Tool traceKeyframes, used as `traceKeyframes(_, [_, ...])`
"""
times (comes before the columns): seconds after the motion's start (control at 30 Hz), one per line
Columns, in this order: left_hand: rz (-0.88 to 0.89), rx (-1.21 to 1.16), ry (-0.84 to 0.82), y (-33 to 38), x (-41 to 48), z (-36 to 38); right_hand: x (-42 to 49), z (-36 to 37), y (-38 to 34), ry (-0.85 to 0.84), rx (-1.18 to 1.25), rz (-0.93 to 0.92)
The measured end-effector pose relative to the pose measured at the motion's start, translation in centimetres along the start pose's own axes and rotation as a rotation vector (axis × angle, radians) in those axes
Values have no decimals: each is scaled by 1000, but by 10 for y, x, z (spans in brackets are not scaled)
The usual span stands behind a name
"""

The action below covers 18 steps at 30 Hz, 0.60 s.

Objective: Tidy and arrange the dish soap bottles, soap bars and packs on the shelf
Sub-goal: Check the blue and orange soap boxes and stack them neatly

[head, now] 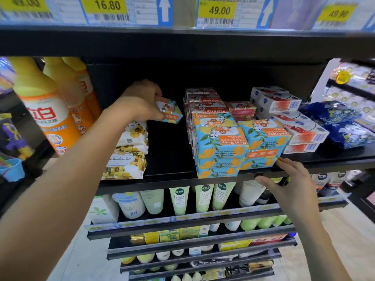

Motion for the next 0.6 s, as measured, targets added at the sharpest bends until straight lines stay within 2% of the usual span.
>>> traceKeyframes(0.27, [103,-123,296,5,-104,-15,-11,4,0,46,76,-19])
traceKeyframes(0.43, [139,-288,411,3,-171,-1,-65,1,-18,221,312,148])
traceKeyframes(0.5, [177,-392,413,3,-192,10,-91,9,-39,168,478,162])
traceKeyframes(0.6, [215,-551,362,6,-213,31,-115,21,-82,-96,721,168])
Point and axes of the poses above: each hand's wrist, its own x-axis towards the middle knuckle, its own z-axis out of the palm, y = z × x, the point moved 6 cm from there along x, towards the middle knuckle, and after that the axes turned 4 degrees about z, right-handed, at the moved point
